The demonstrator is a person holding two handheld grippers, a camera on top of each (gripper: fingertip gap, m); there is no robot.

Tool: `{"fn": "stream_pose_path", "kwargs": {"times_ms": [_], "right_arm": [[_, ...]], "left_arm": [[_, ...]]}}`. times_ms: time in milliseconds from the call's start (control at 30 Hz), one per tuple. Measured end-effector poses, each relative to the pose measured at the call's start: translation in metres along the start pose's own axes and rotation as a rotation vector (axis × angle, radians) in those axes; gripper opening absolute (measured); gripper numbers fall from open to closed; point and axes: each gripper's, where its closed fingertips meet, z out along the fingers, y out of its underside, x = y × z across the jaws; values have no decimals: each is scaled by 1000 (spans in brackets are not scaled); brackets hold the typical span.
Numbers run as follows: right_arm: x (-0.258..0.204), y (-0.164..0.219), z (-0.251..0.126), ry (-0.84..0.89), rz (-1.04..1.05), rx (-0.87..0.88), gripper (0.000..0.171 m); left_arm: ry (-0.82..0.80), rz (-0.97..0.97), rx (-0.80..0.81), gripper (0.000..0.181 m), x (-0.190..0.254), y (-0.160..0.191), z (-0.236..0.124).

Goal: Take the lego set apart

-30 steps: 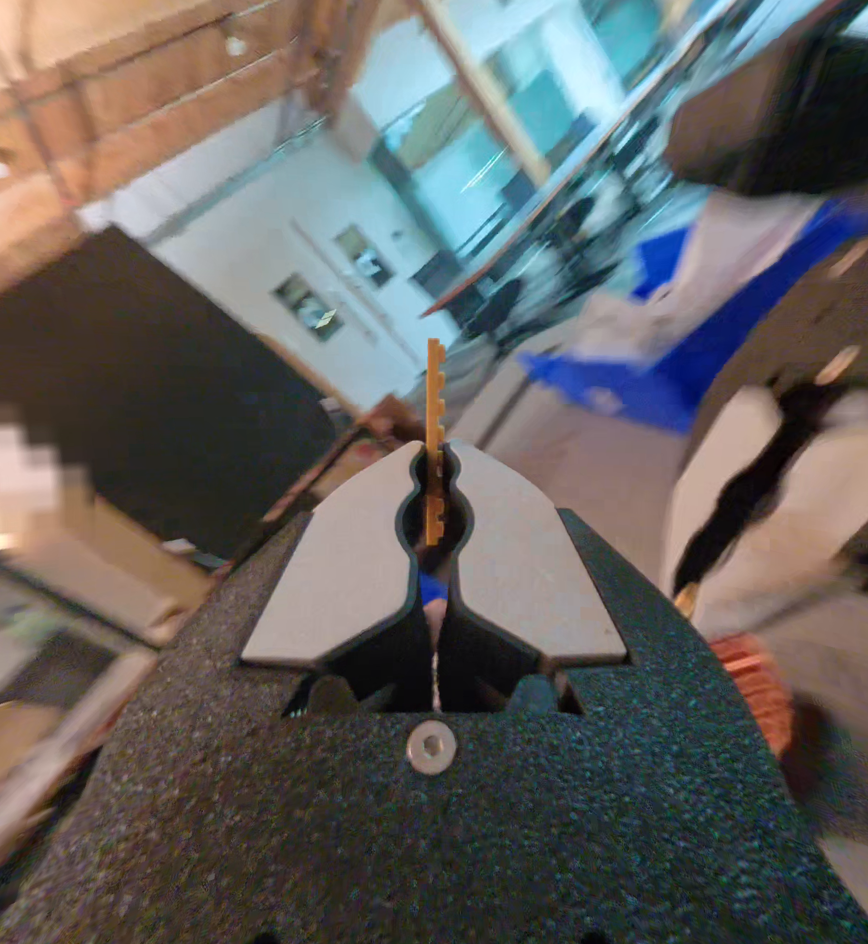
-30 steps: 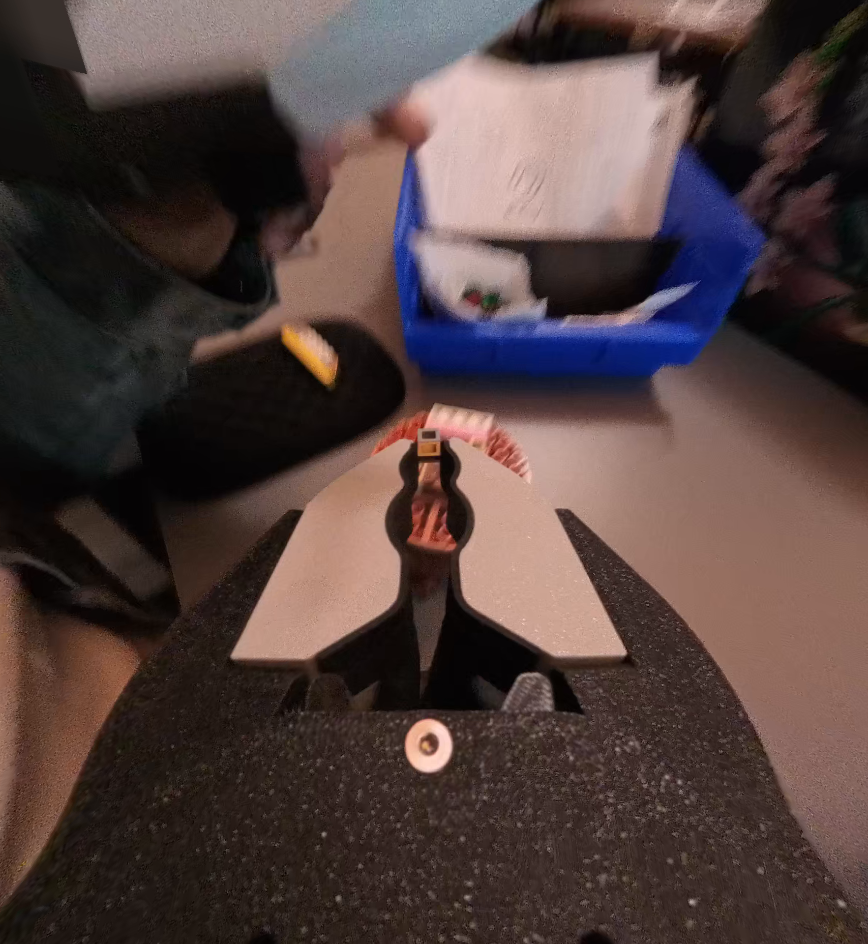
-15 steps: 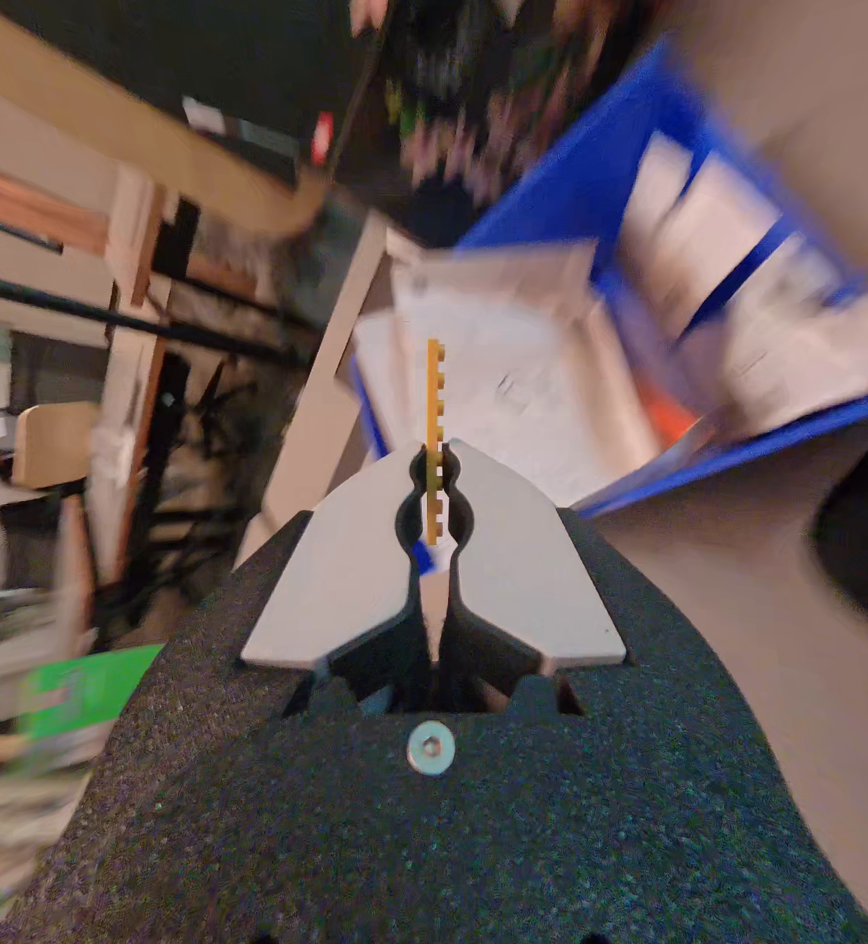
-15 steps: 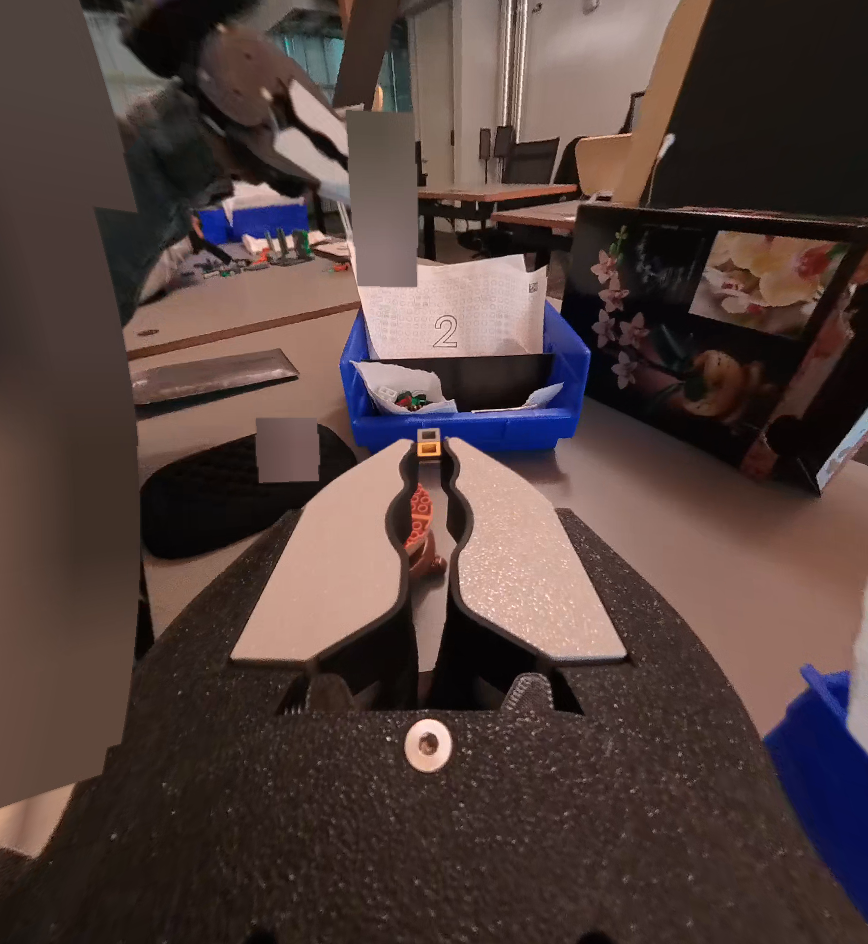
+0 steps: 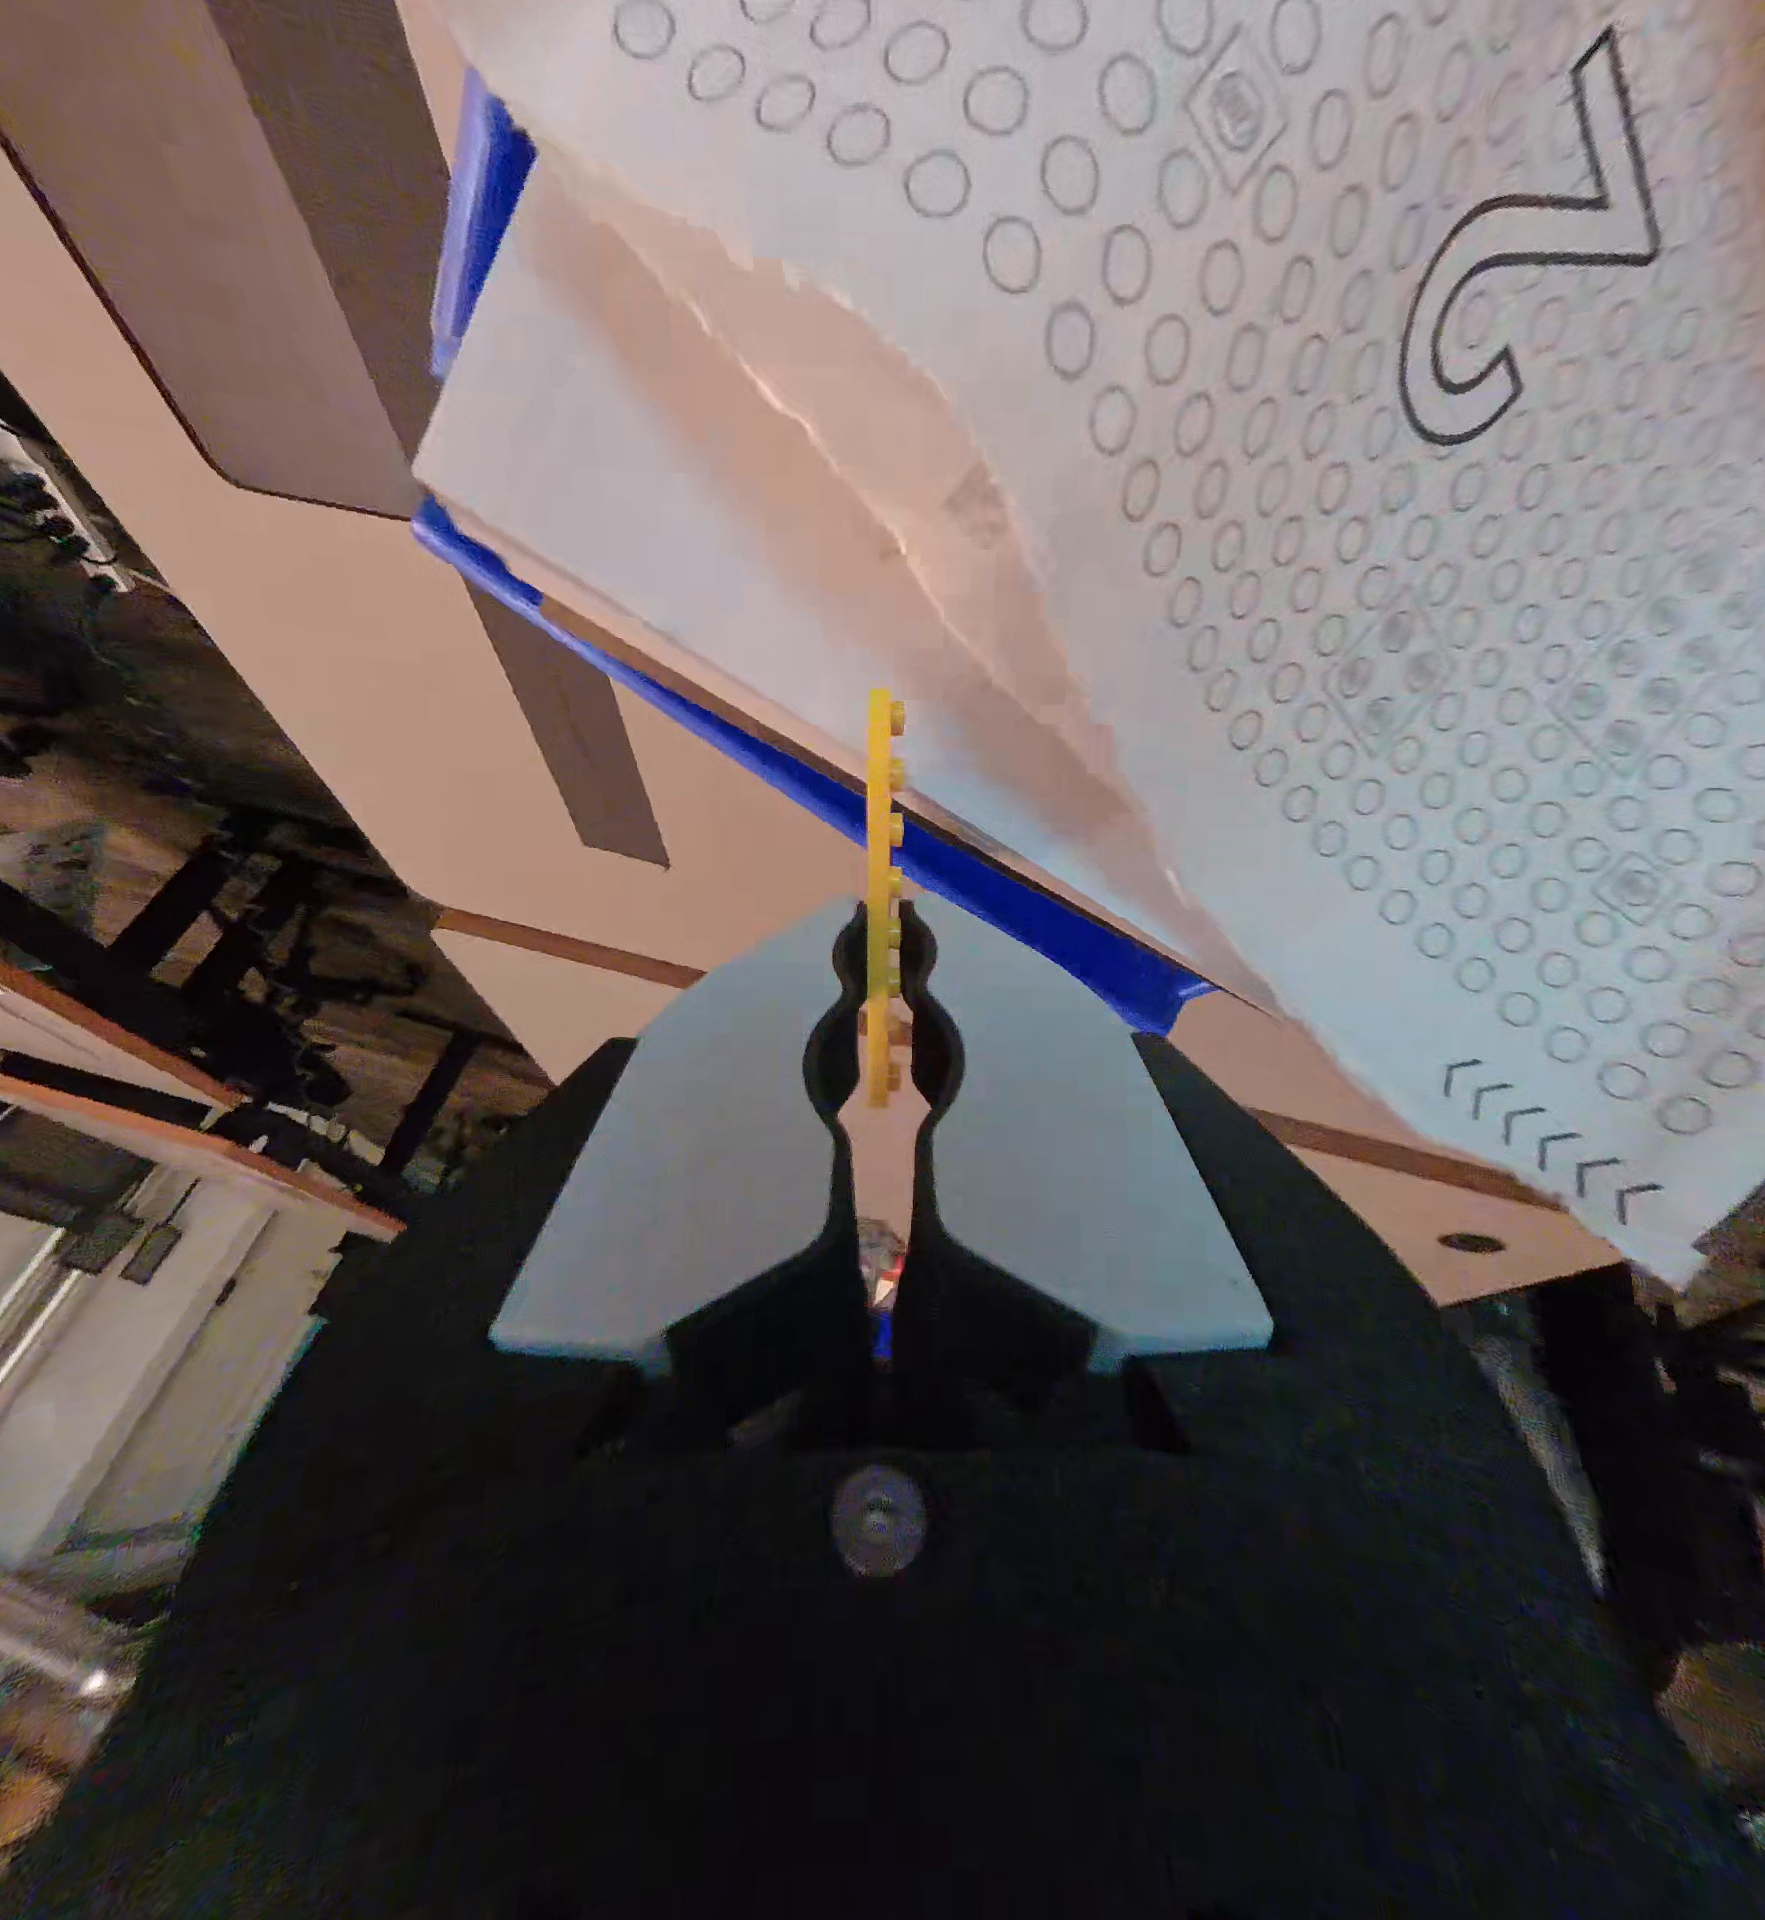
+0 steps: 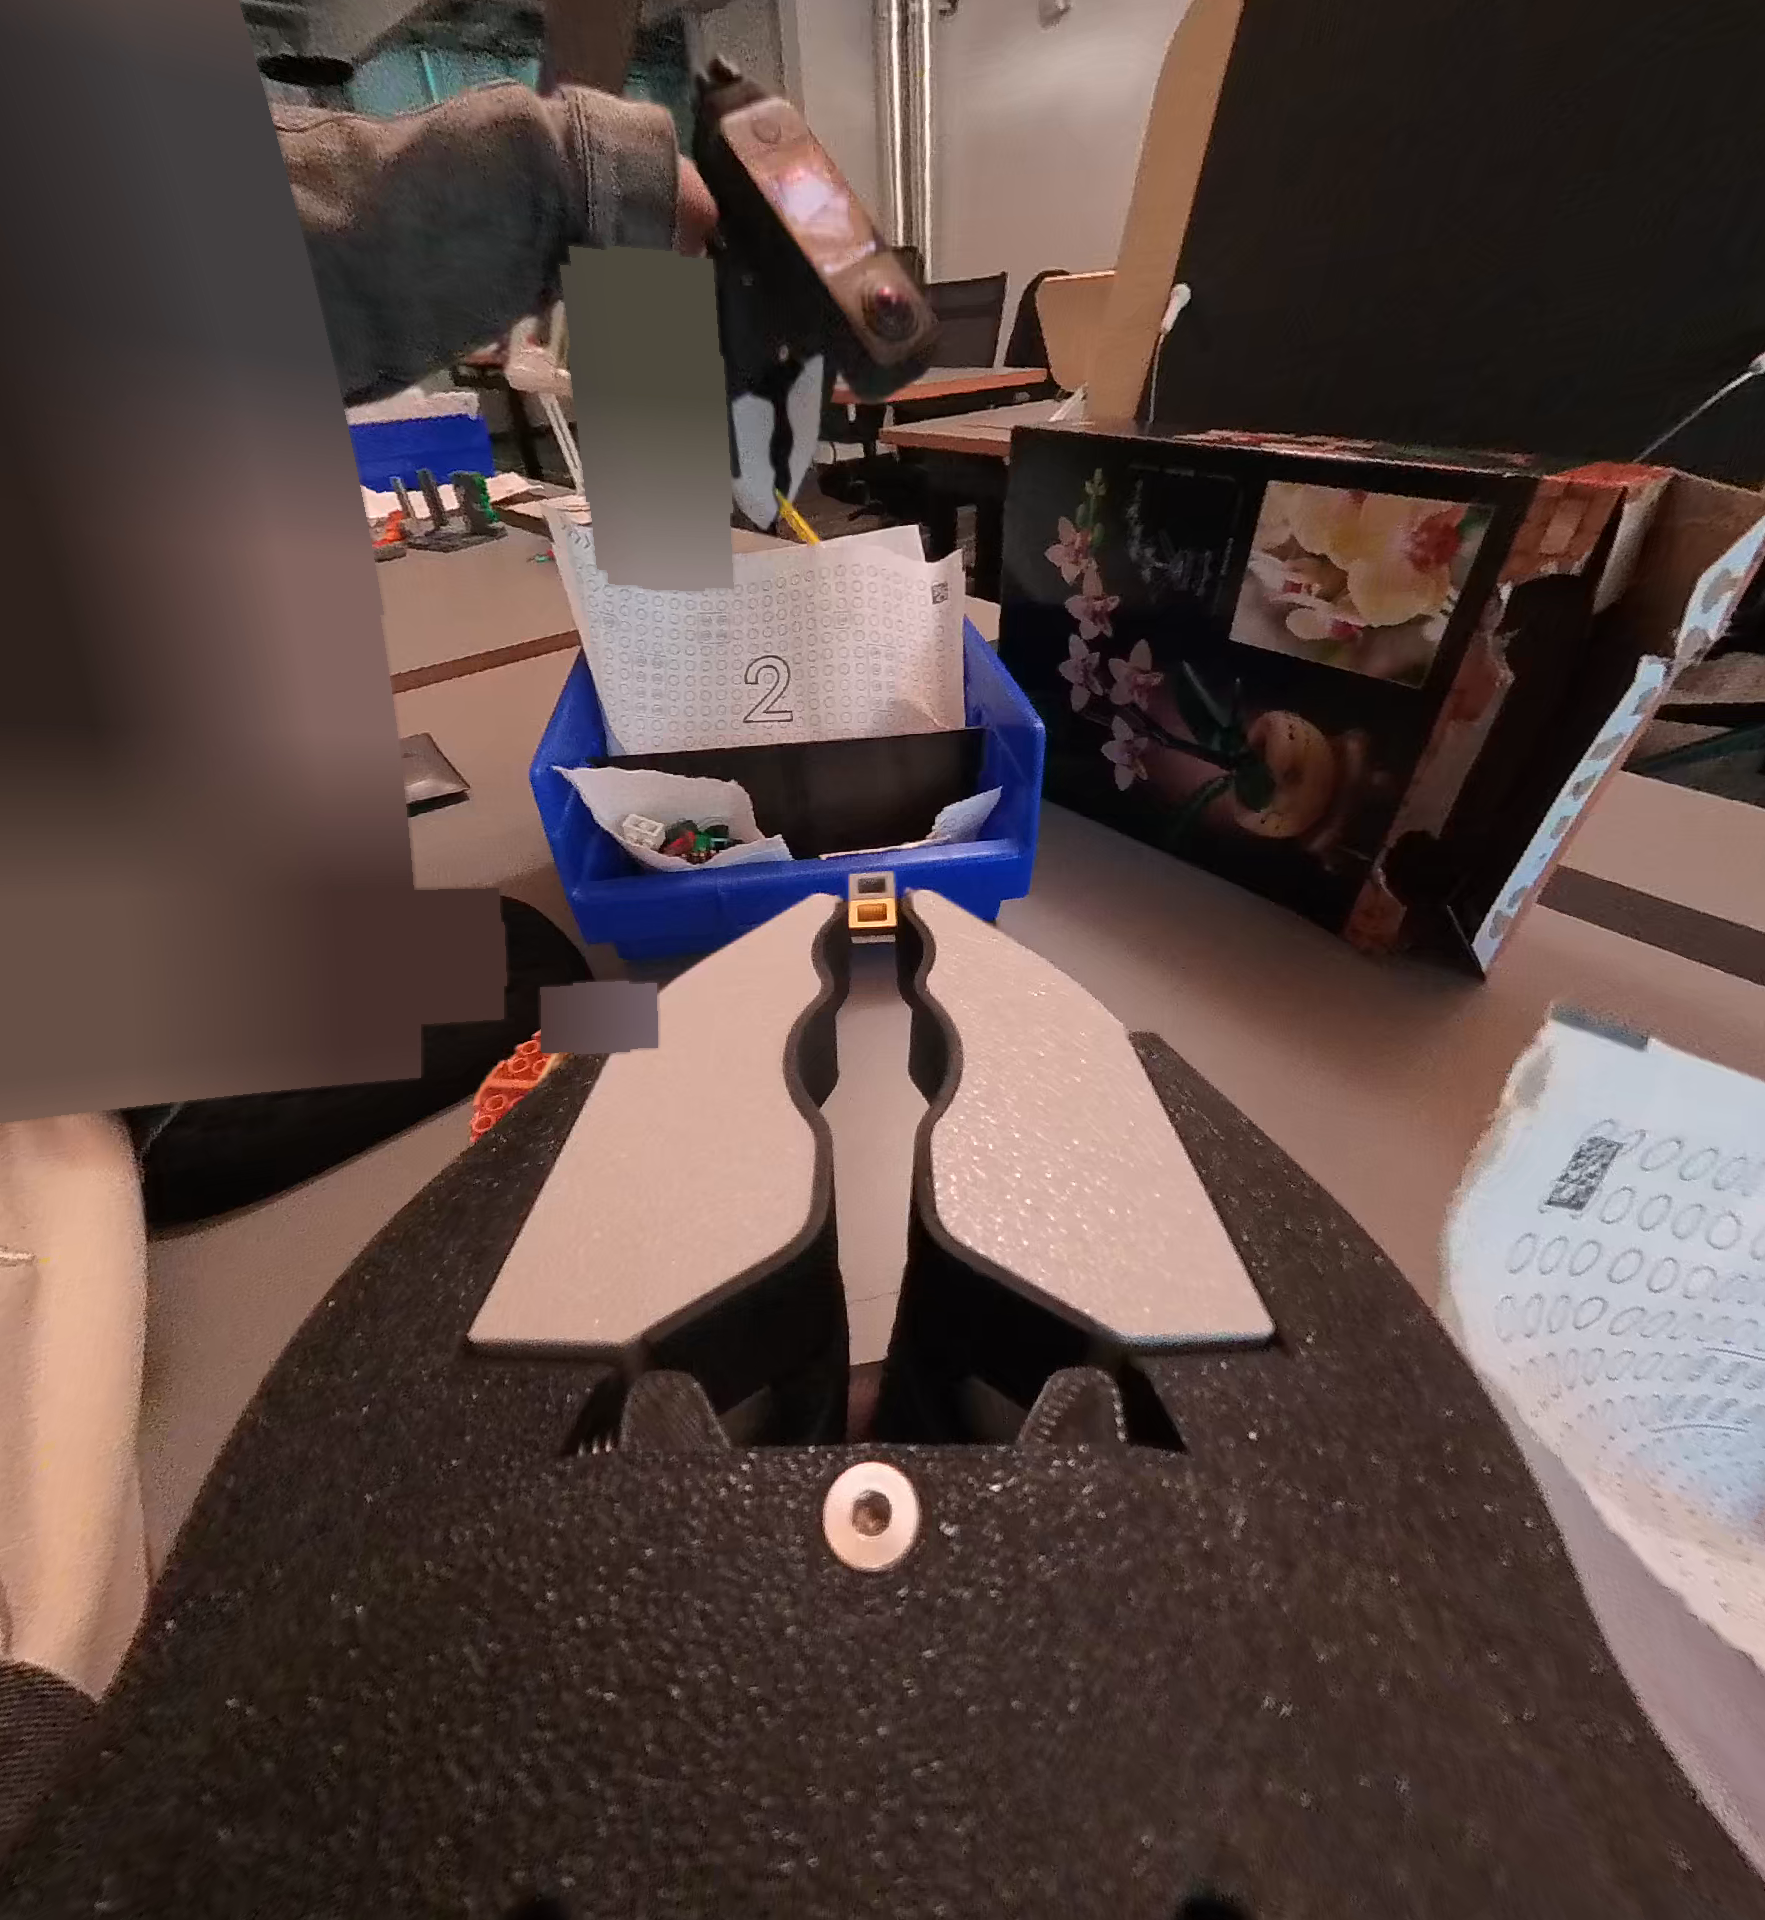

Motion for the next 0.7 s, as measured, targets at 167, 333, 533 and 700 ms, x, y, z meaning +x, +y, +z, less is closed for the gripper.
{"fn": "stream_pose_path", "kwargs": {"times_ms": [167,333,533,700], "right_arm": [[7,3,3,20,5,-20,8],[4,4,7,6,6,-23,8],[4,3,5,9,7,-12,8],[4,1,0,17,0,0,8]], "left_arm": [[41,81,52,4,6,-23,-2],[39,81,113,4,3,-29,-5],[101,140,216,4,15,-49,-6],[244,99,331,23,23,-57,-11]]}}
